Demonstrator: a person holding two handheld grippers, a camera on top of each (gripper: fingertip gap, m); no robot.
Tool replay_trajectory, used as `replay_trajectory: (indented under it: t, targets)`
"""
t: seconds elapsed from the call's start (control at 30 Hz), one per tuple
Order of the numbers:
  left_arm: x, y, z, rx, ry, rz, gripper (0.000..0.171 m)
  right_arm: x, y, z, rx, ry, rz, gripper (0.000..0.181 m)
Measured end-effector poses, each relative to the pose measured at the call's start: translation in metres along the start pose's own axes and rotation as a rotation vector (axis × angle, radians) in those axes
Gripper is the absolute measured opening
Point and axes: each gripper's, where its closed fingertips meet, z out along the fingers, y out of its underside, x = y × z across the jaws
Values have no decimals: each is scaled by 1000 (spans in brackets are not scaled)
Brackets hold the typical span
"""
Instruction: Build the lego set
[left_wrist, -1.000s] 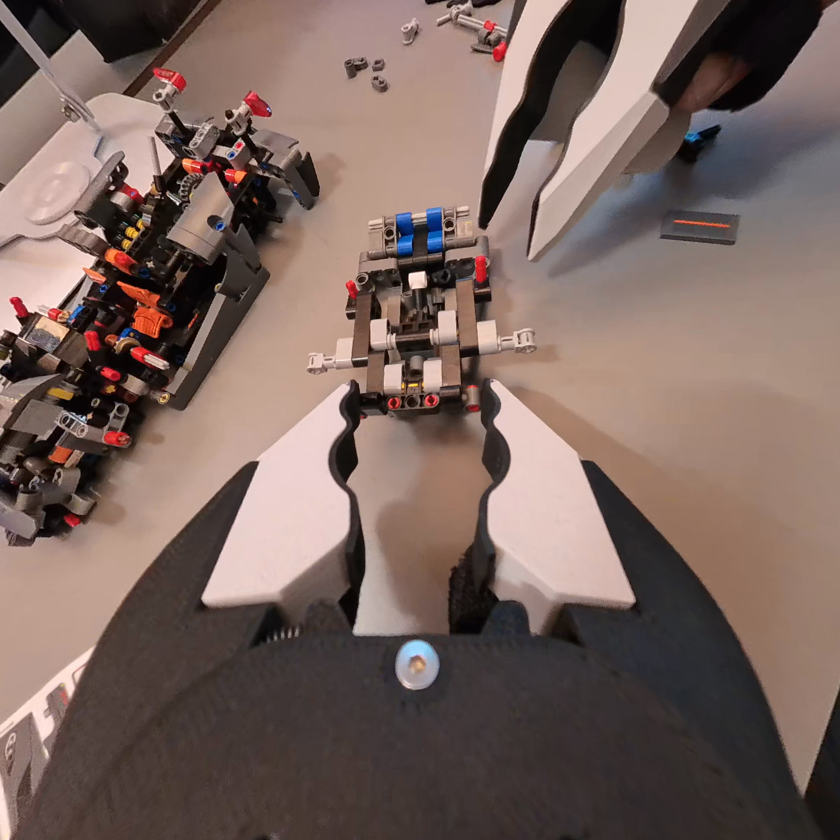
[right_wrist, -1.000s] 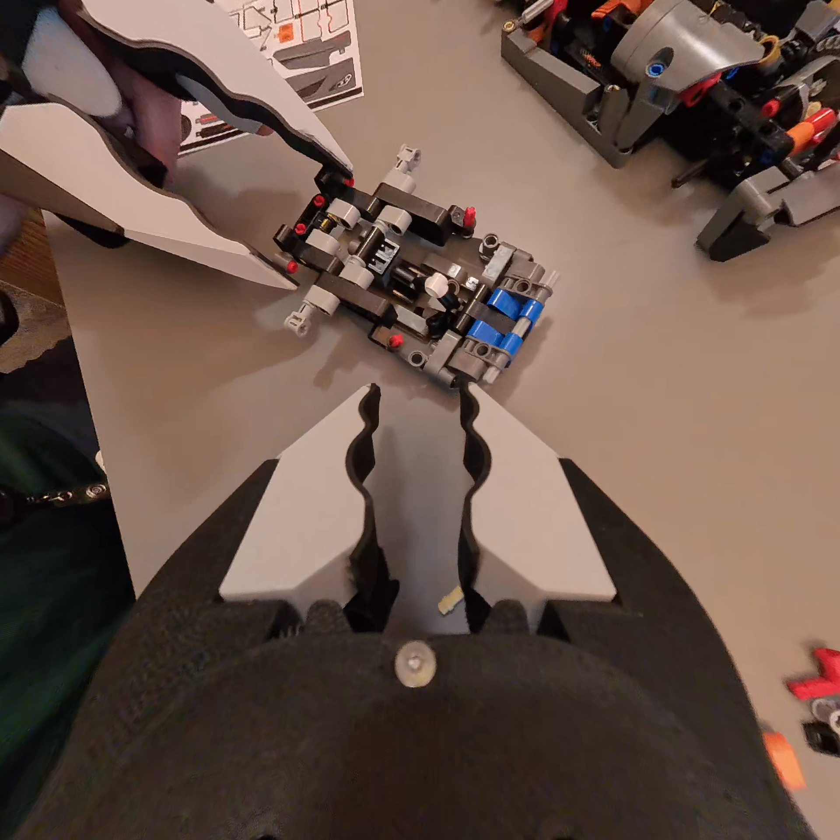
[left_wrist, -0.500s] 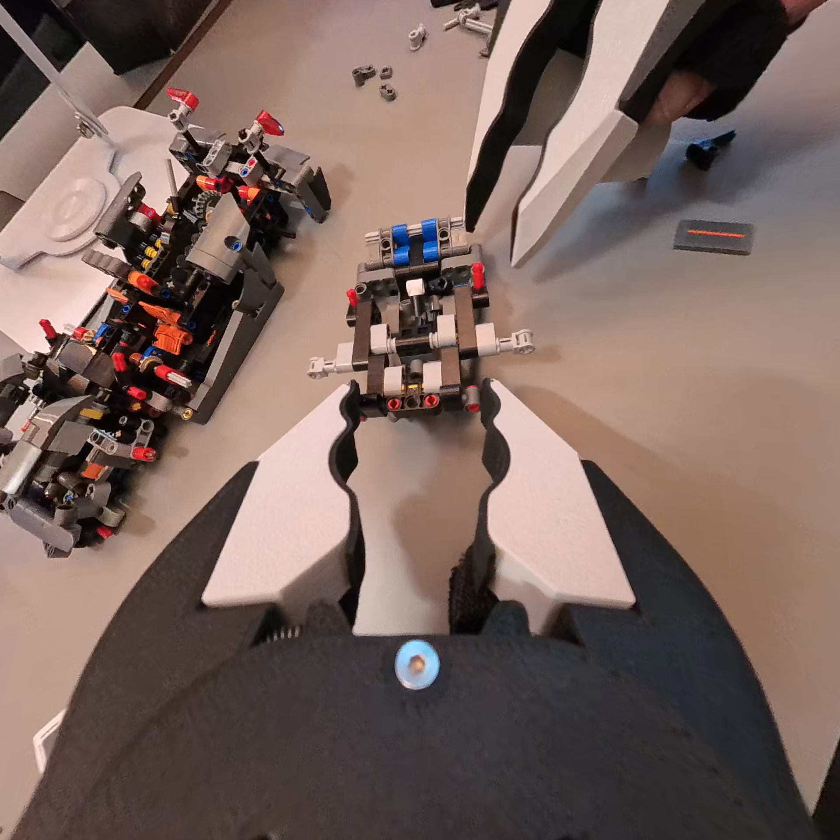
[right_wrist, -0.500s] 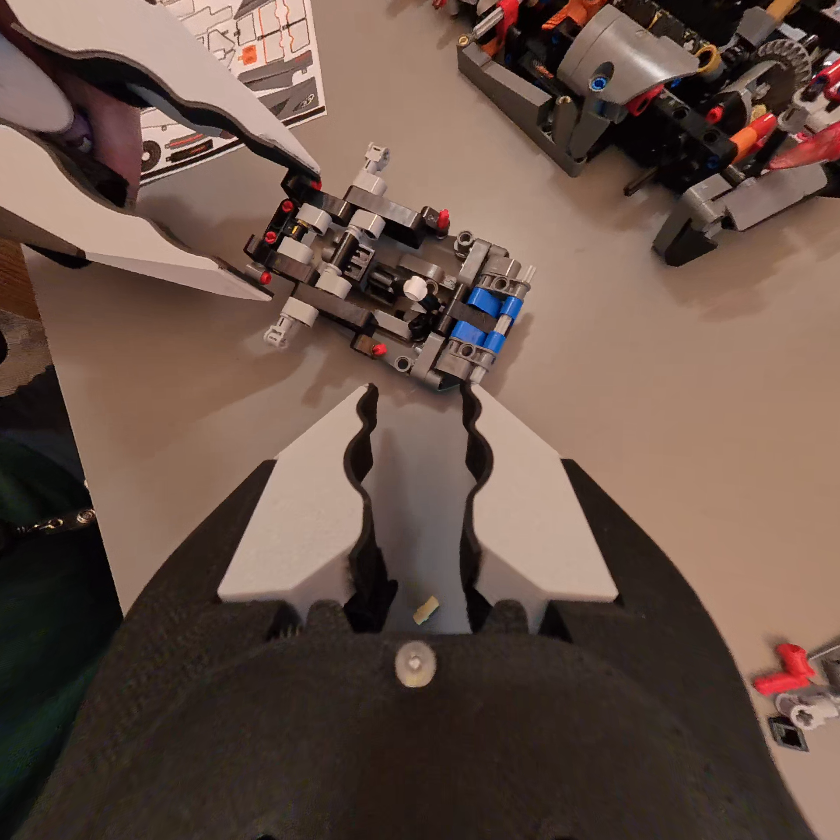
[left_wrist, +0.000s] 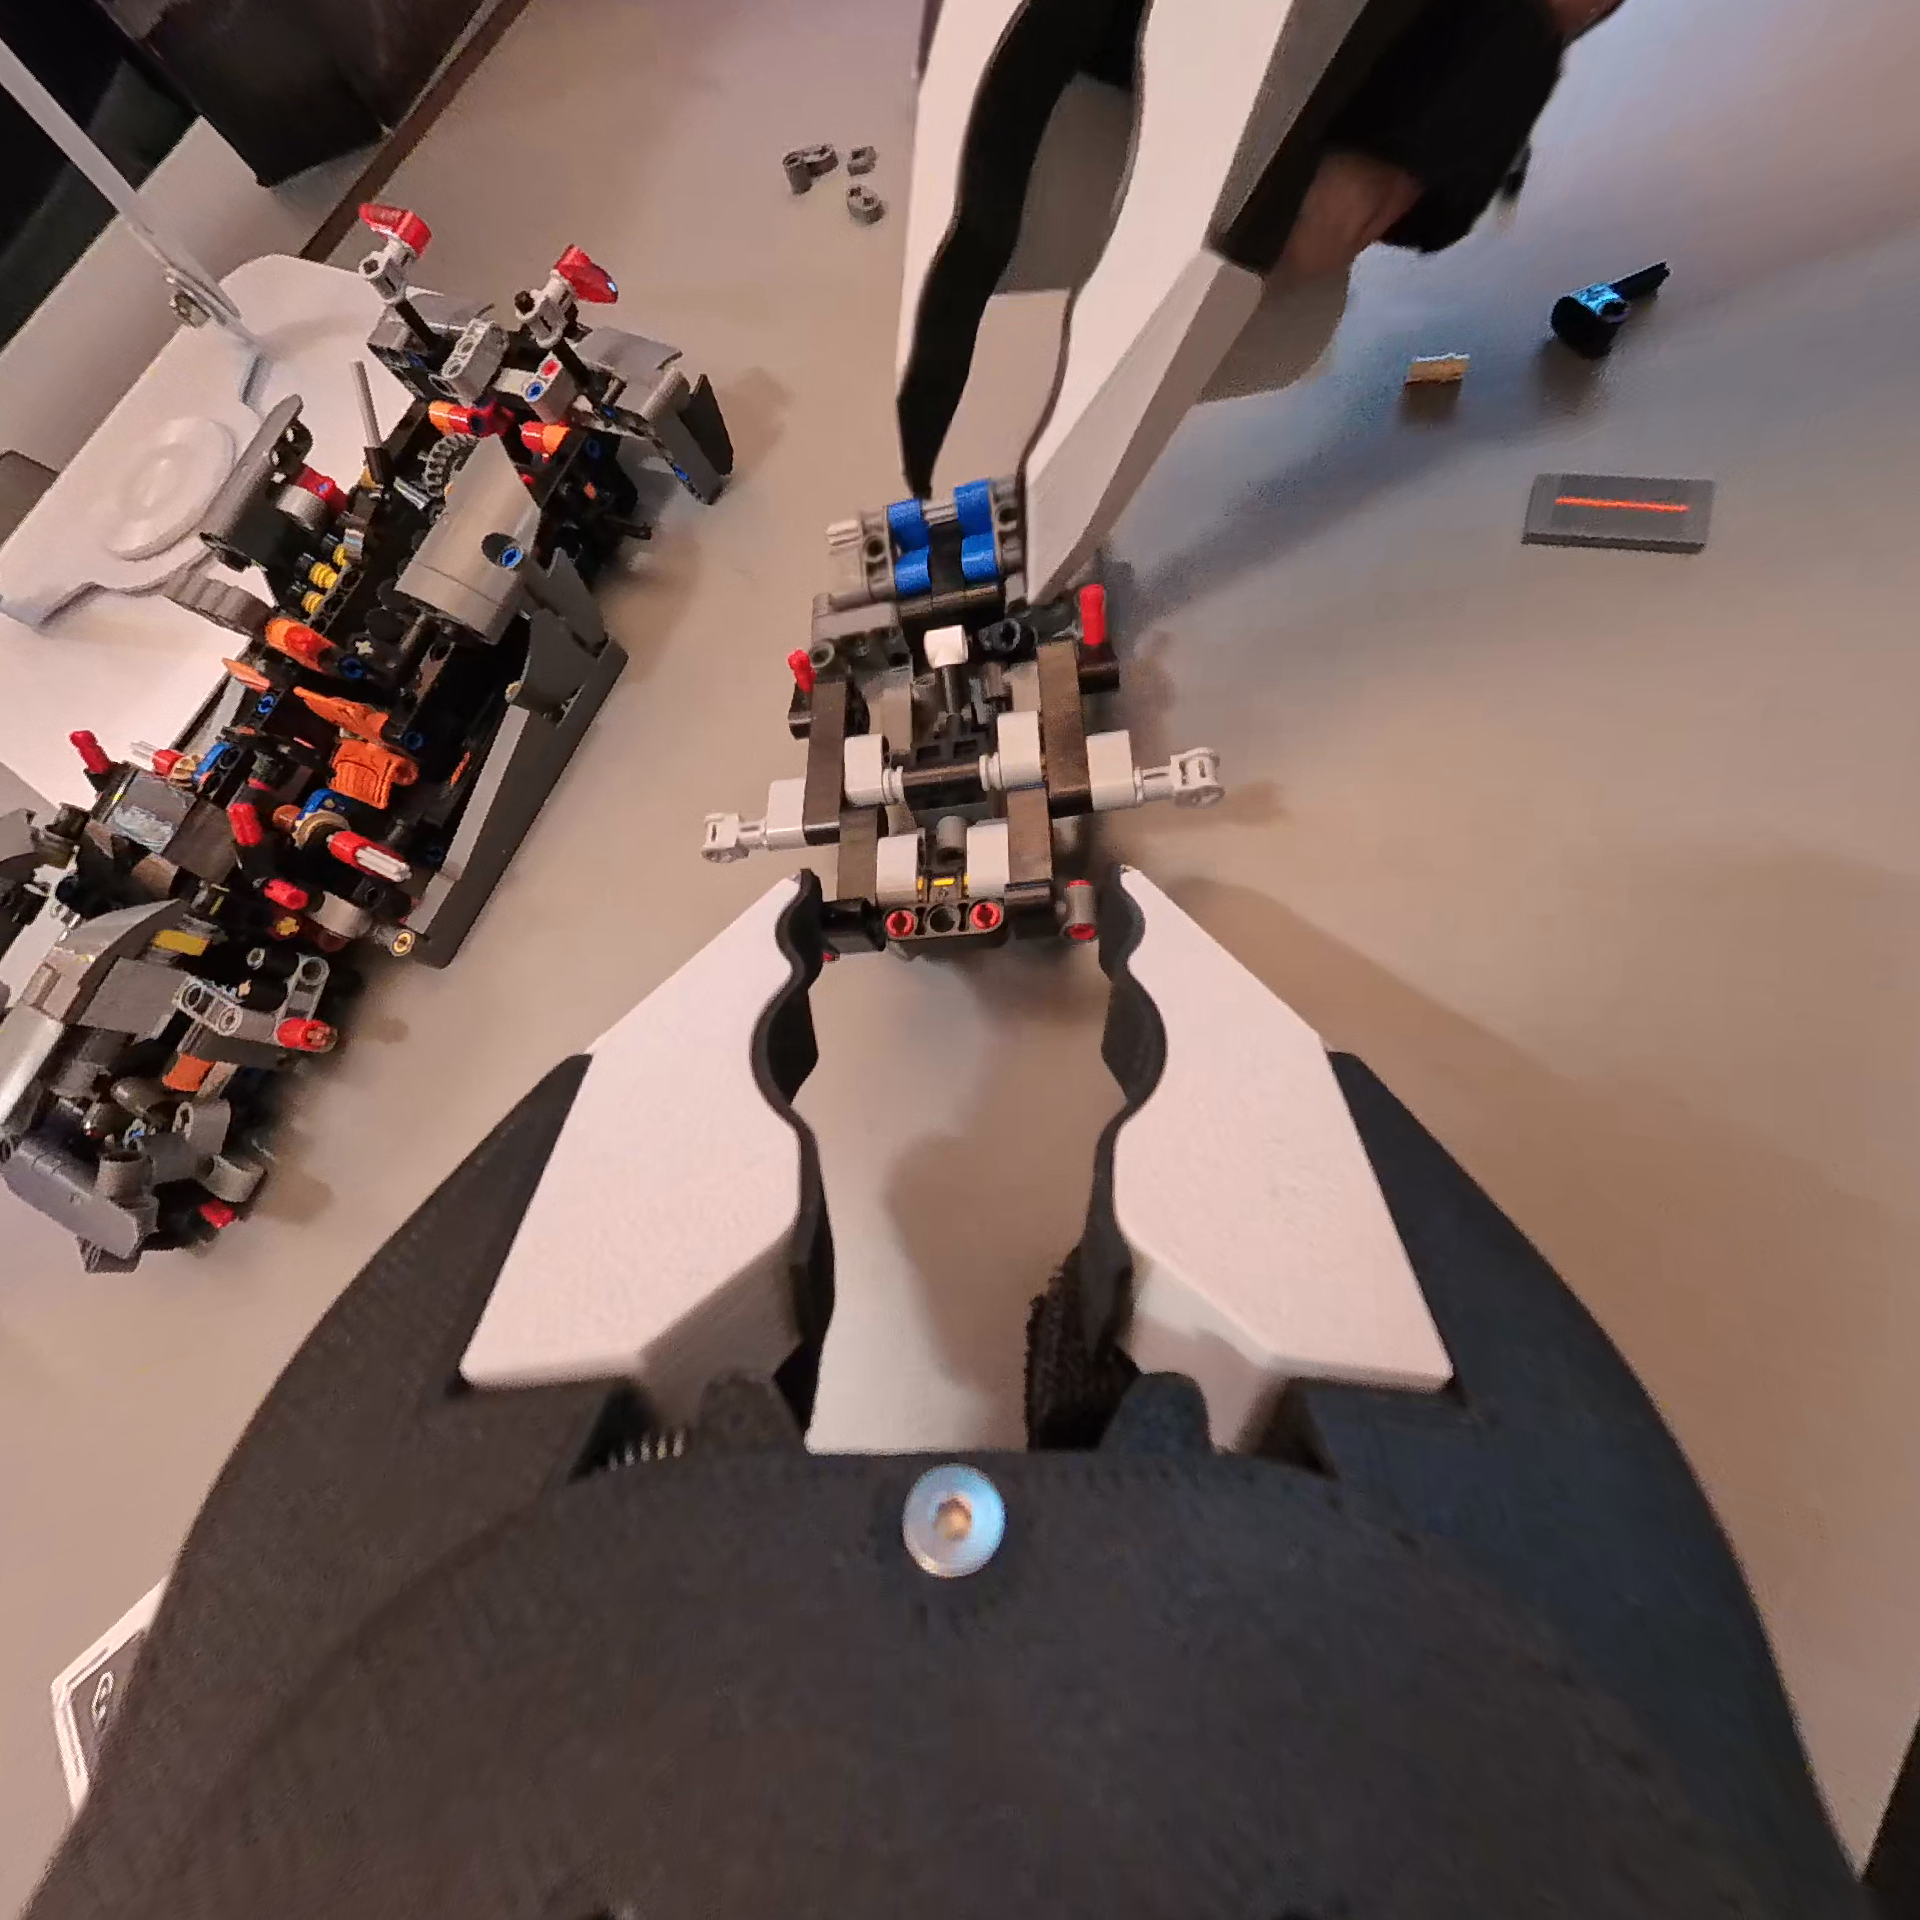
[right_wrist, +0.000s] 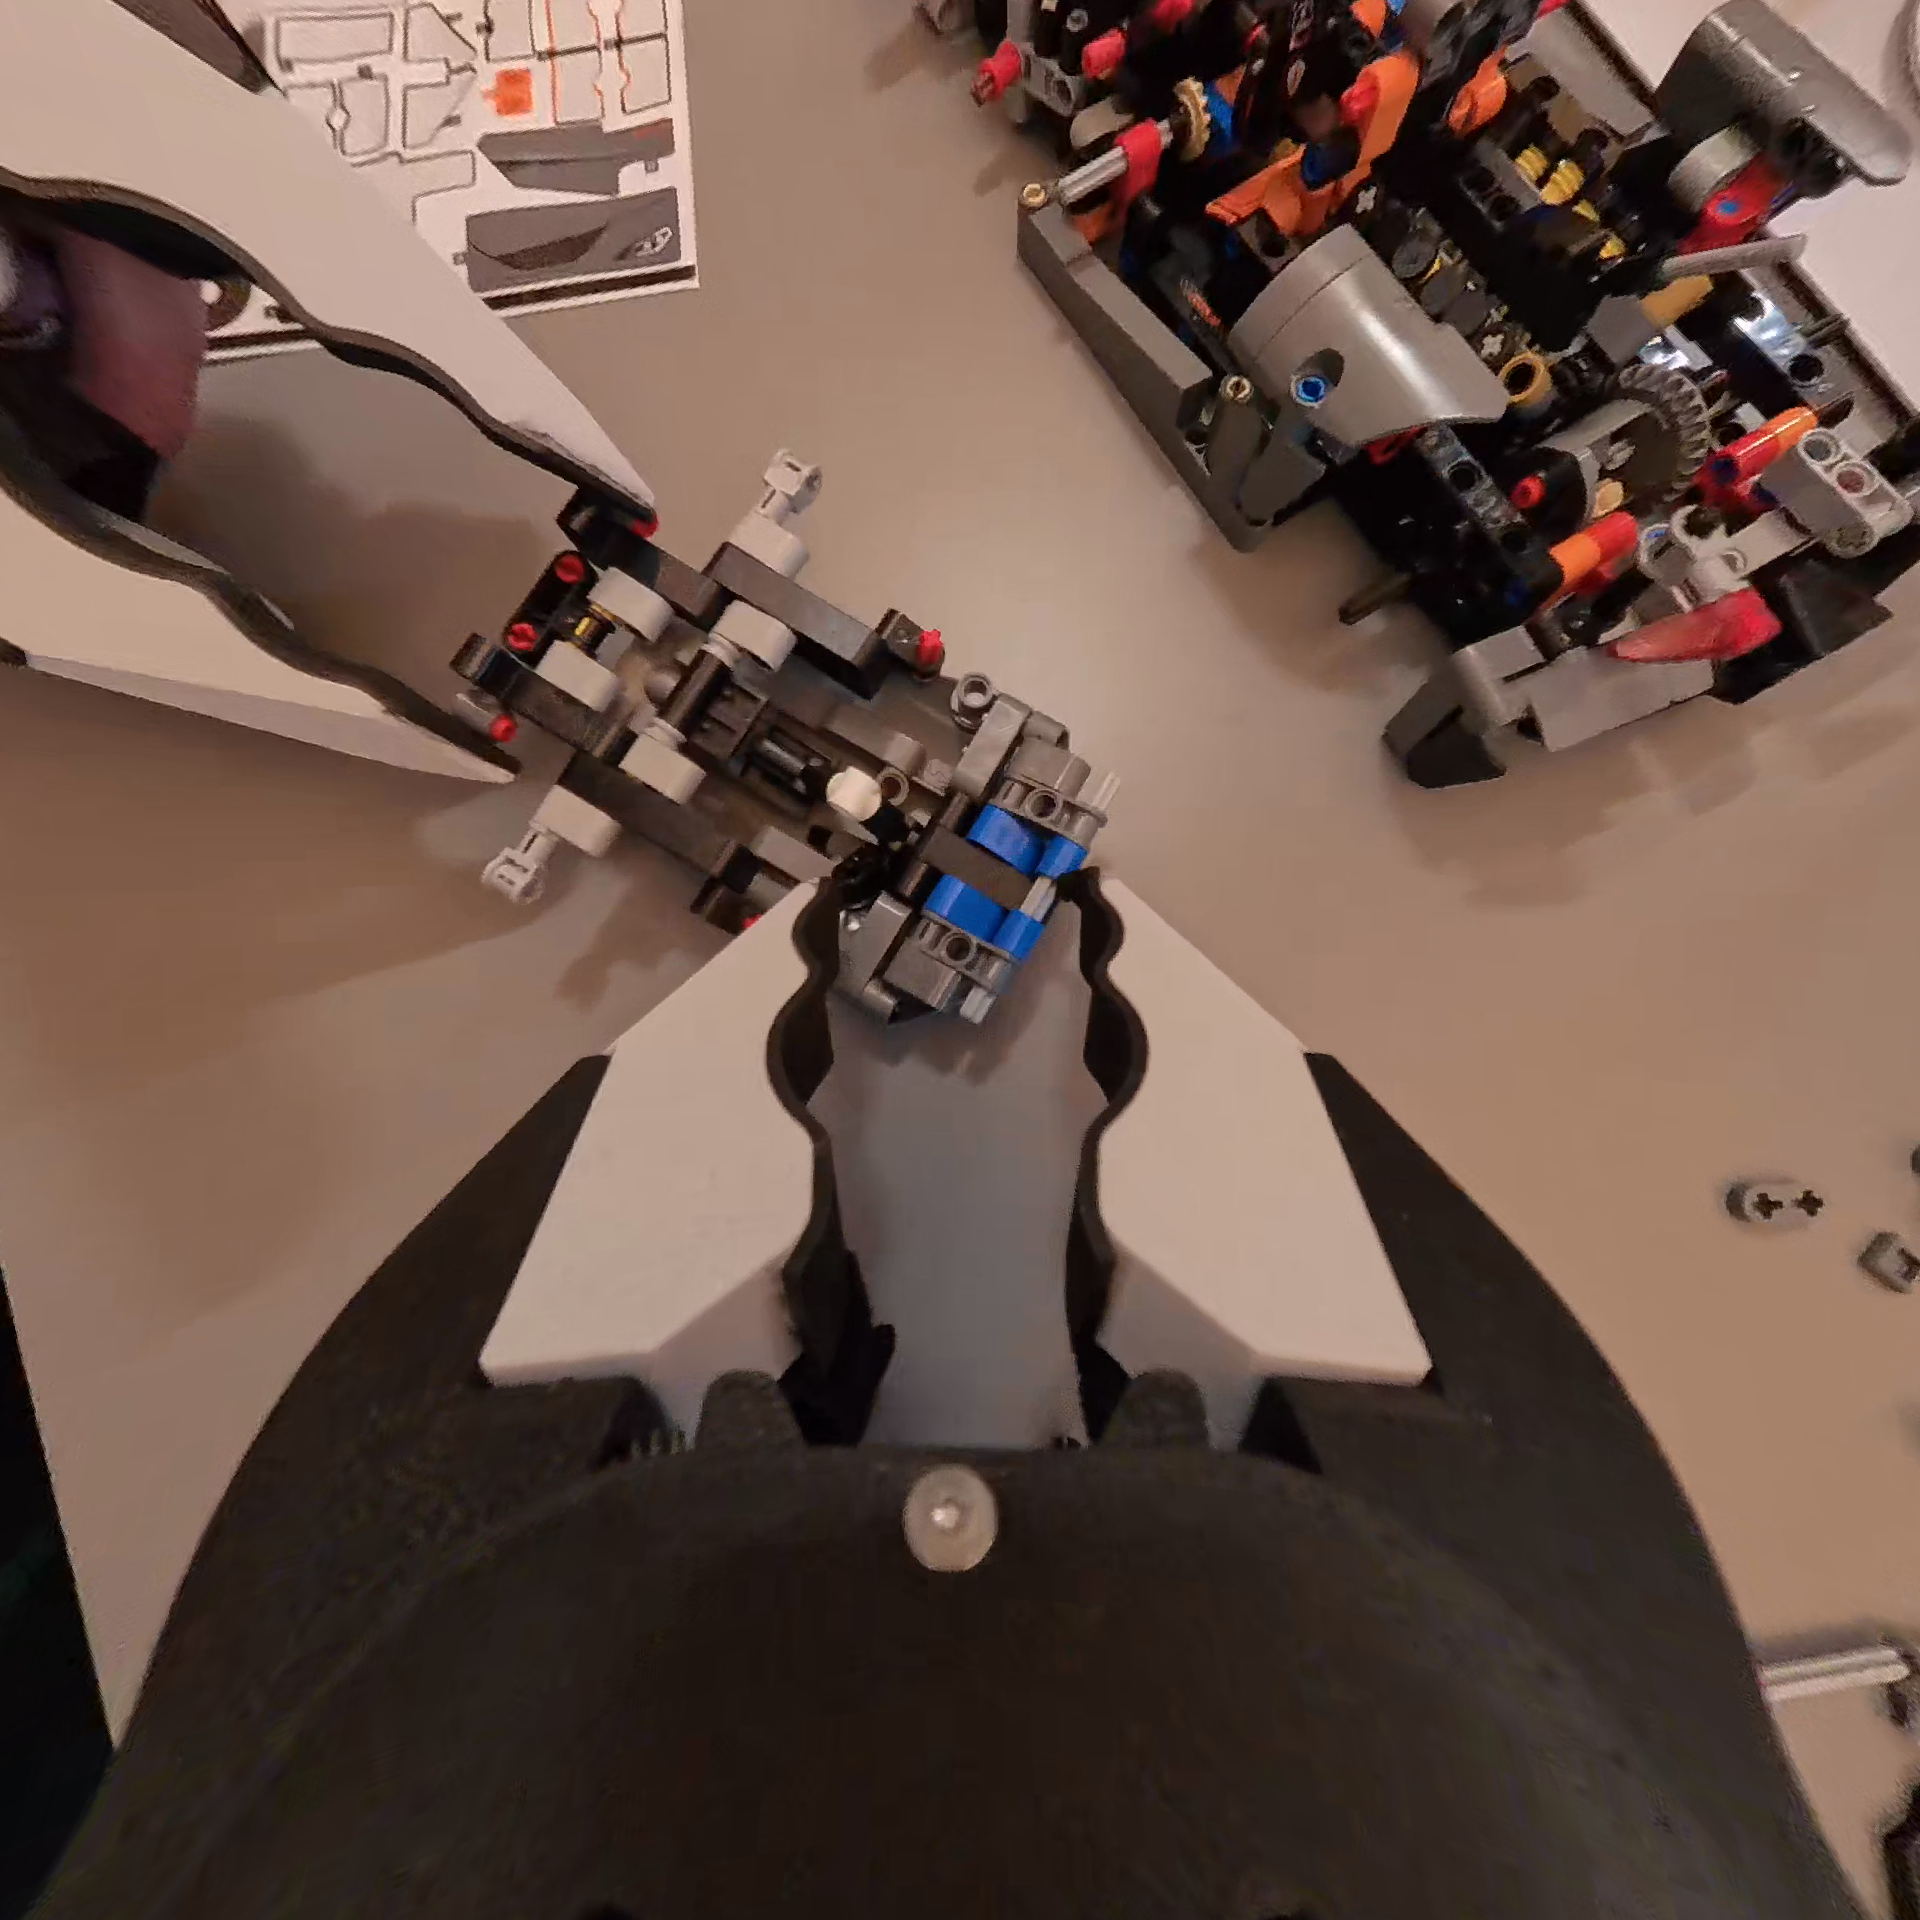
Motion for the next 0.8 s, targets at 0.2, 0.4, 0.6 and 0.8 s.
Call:
replay_trajectory:
  t: [0.2, 0.4, 0.6, 0.8]
  targets:
    - [1, 0, -2, 13, -5, -1, 51, 1, 4, 7, -51, 13, -62, 51]
    - [-2, 1, -1, 7, -17, 9, 51, 4, 6, 12, -53, -3, -22, 47]
    - [-2, 2, 0, 8, -18, 13, 51, 1, 3, 13, -24, -75, 87, 46]
    - [-2, 2, 0, 7, -21, 12, 51, 4, -1, 14, 2, -97, 188, 42]
